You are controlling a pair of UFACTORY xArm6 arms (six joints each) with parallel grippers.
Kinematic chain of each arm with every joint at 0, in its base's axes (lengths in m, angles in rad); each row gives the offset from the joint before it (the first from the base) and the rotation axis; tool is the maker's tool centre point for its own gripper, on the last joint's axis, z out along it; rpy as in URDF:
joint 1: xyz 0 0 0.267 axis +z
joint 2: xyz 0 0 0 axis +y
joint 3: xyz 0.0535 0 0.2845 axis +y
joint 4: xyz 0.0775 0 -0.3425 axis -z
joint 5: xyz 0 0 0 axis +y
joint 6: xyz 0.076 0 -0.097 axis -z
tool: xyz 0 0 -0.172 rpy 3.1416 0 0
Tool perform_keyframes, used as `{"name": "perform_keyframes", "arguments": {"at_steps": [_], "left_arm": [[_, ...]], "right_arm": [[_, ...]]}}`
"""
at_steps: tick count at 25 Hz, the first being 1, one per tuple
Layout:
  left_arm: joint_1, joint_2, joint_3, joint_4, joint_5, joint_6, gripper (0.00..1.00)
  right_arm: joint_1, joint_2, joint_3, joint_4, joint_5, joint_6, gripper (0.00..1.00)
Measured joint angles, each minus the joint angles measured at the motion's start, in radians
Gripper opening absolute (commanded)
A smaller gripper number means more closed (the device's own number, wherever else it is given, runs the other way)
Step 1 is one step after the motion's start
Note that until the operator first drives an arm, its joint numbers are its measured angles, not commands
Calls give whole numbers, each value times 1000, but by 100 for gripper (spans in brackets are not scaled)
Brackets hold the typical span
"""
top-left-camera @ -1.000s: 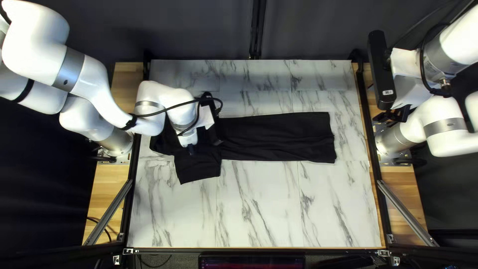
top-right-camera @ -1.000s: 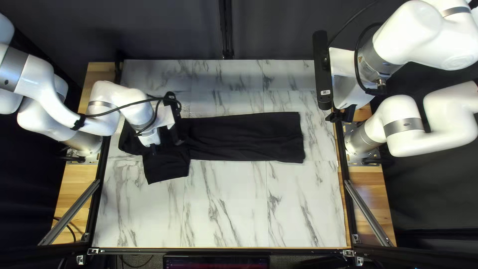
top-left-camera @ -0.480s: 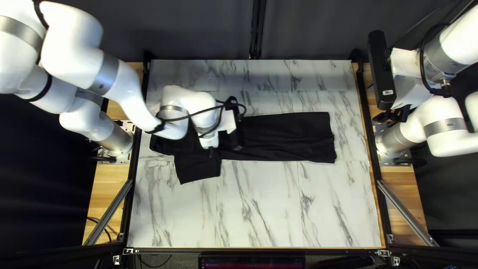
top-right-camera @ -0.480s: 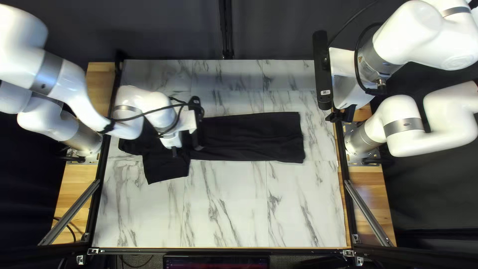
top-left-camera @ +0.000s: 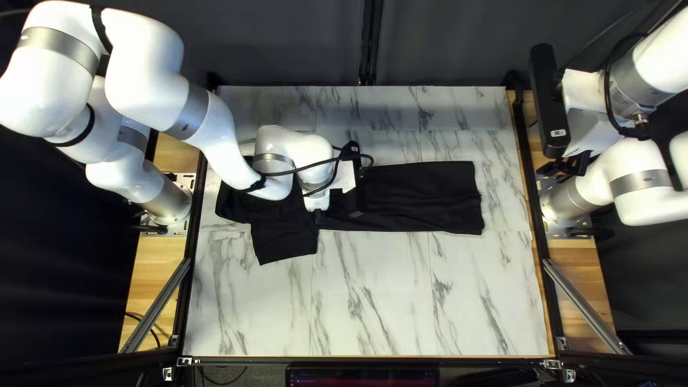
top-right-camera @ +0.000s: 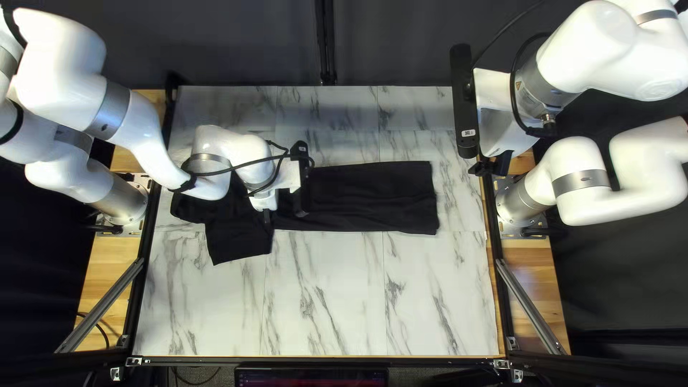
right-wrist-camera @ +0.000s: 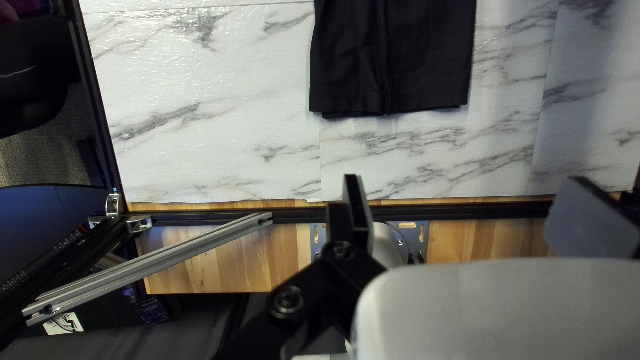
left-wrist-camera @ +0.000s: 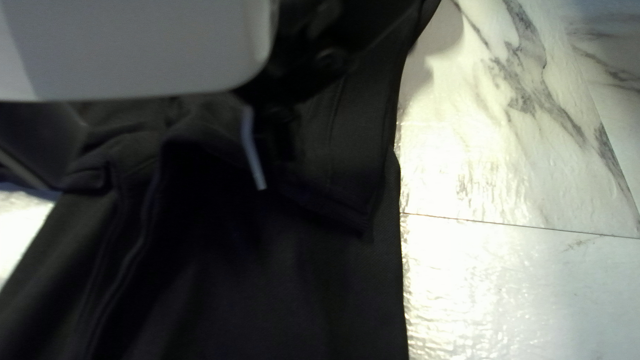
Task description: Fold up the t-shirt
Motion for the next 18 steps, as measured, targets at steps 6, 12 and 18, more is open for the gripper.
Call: {"name": "perform_keyframes", "arguments": {"at_steps": [6, 12, 18], "left_arm": [[-48, -2, -6, 25, 16, -63, 0], [-97, 19, -35, 33, 25, -117, 10], [-118, 23, -42, 25, 35, -135, 100]], "right_arm": [[0, 0, 0, 0, 0, 0, 100], [0, 0, 0, 0, 0, 0, 100], [0, 0, 0, 0, 0, 0, 100]]}}
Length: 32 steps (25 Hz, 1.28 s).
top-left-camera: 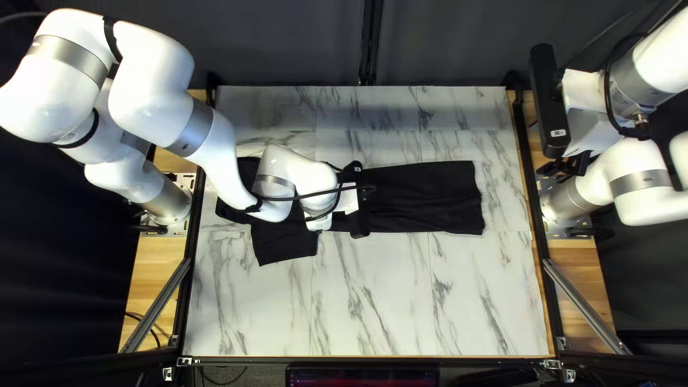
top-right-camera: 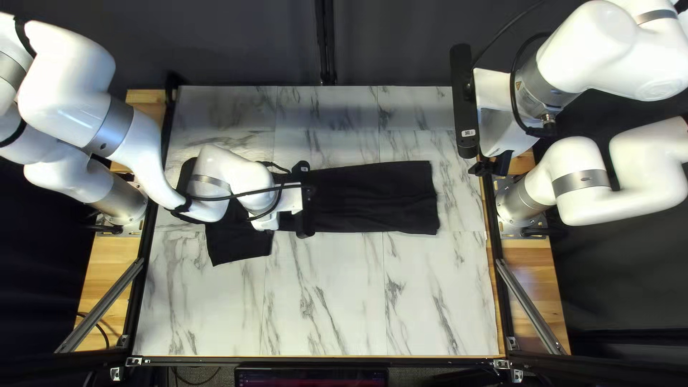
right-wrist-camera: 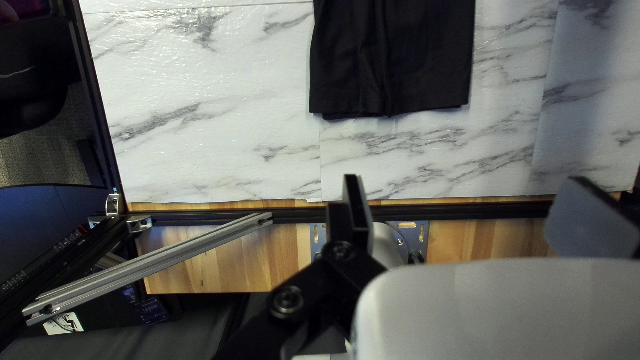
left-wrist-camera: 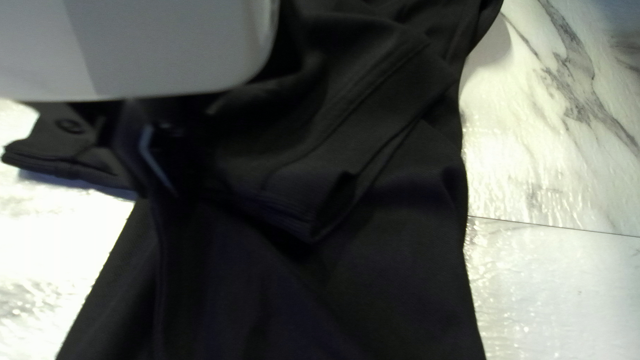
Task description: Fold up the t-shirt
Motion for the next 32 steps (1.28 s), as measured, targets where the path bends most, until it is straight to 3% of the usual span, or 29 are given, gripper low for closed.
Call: {"name": "perform_keyframes", "arguments": {"at_steps": [9, 16, 23, 26, 27, 28, 29, 30, 32], "left_arm": [[51, -168, 114, 8, 53, 2, 100], [244, -305, 230, -12, 85, 176, 100], [364, -300, 295, -65, 26, 256, 100], [384, -265, 300, -99, -11, 271, 79], [387, -254, 299, -109, -19, 276, 49], [391, -241, 298, -126, -30, 281, 36], [392, -233, 297, -135, -37, 284, 15], [392, -223, 295, -147, -44, 288, 6], [393, -203, 291, -168, -57, 297, 4]], "right_arm": [[0, 0, 0, 0, 0, 0, 100], [0, 0, 0, 0, 0, 0, 100], [0, 0, 0, 0, 0, 0, 100], [0, 0, 0, 0, 0, 0, 100], [0, 0, 0, 0, 0, 0, 100], [0, 0, 0, 0, 0, 0, 100], [0, 0, 0, 0, 0, 0, 100], [0, 0, 0, 0, 0, 0, 100], [0, 0, 0, 0, 0, 0, 100]]}}
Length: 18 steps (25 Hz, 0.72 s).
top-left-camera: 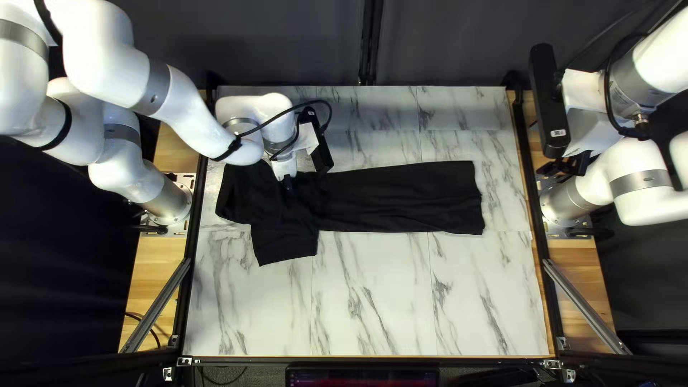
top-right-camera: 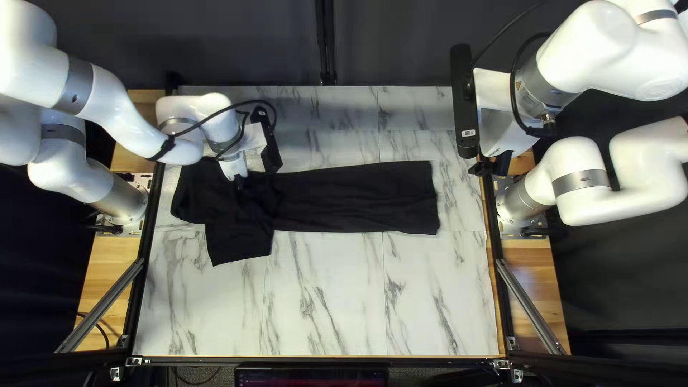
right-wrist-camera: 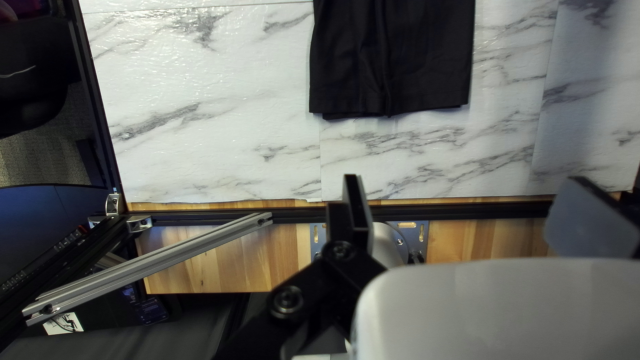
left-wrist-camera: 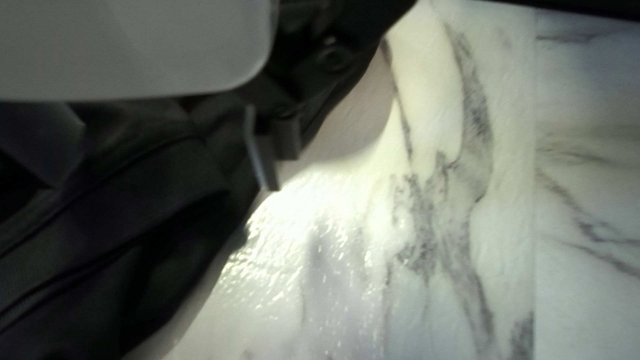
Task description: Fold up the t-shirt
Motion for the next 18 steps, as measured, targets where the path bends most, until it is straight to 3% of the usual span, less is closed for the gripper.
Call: {"name": "perform_keyframes", "arguments": {"at_steps": [7, 18], "left_arm": [[-29, 2, 2, -40, -2, -9, 2], [-93, -170, 41, 43, 117, -148, 4]], "right_arm": [[0, 0, 0, 0, 0, 0, 100], [0, 0, 0, 0, 0, 0, 100]]}}
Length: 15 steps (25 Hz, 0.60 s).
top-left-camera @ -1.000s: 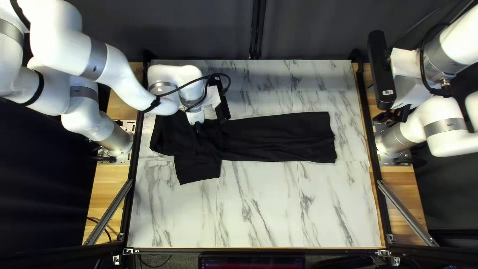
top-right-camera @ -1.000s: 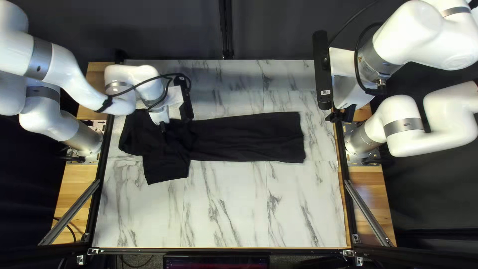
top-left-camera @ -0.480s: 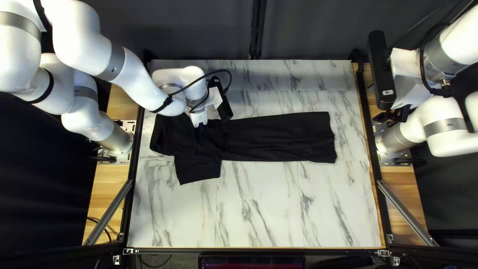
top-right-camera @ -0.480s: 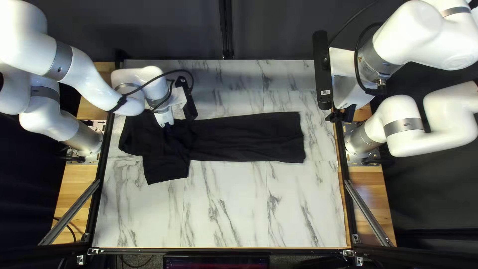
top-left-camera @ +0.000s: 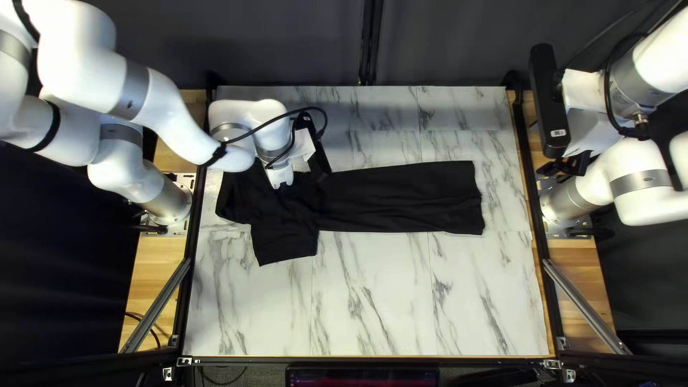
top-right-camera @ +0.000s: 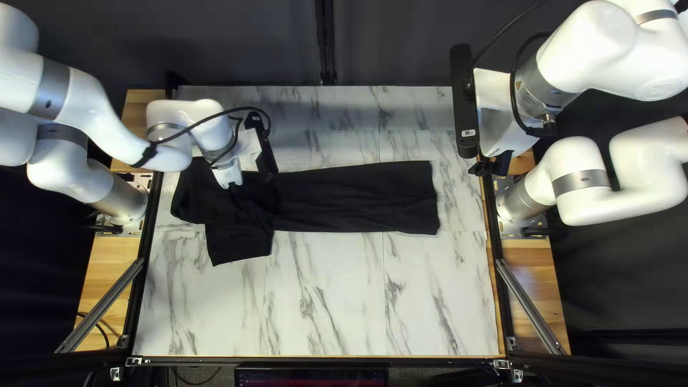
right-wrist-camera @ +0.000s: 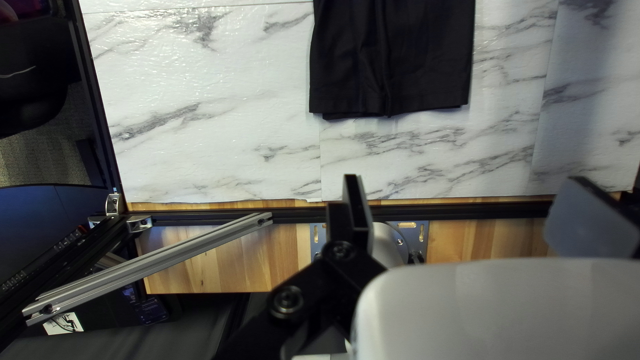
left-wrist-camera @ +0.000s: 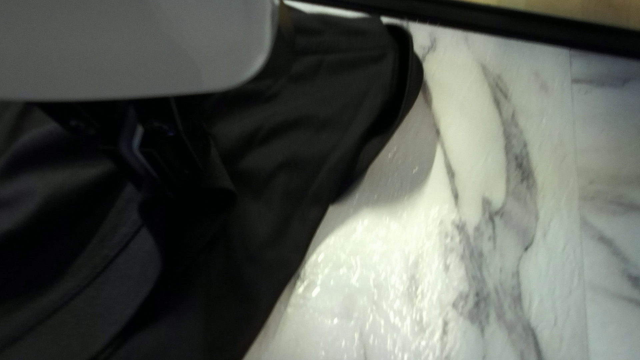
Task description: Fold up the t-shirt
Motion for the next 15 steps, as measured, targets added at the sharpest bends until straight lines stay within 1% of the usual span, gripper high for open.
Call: {"name": "perform_keyframes", "arguments": {"at_steps": [6, 7, 8, 9, 10, 11, 15], "left_arm": [[-24, -72, 32, 60, 57, -98, 4], [-27, -74, 32, 74, 73, -119, 5], [-30, -73, 28, 85, 86, -133, 14], [-34, -68, 22, 94, 96, -147, 60], [-39, -59, 13, 104, 110, -162, 97], [-43, -50, 6, 110, 118, -171, 100], [-50, -19, -10, 120, 136, -192, 100]], "right_arm": [[0, 0, 0, 0, 0, 0, 100], [0, 0, 0, 0, 0, 0, 100], [0, 0, 0, 0, 0, 0, 100], [0, 0, 0, 0, 0, 0, 100], [0, 0, 0, 0, 0, 0, 100], [0, 0, 0, 0, 0, 0, 100], [0, 0, 0, 0, 0, 0, 100]]}}
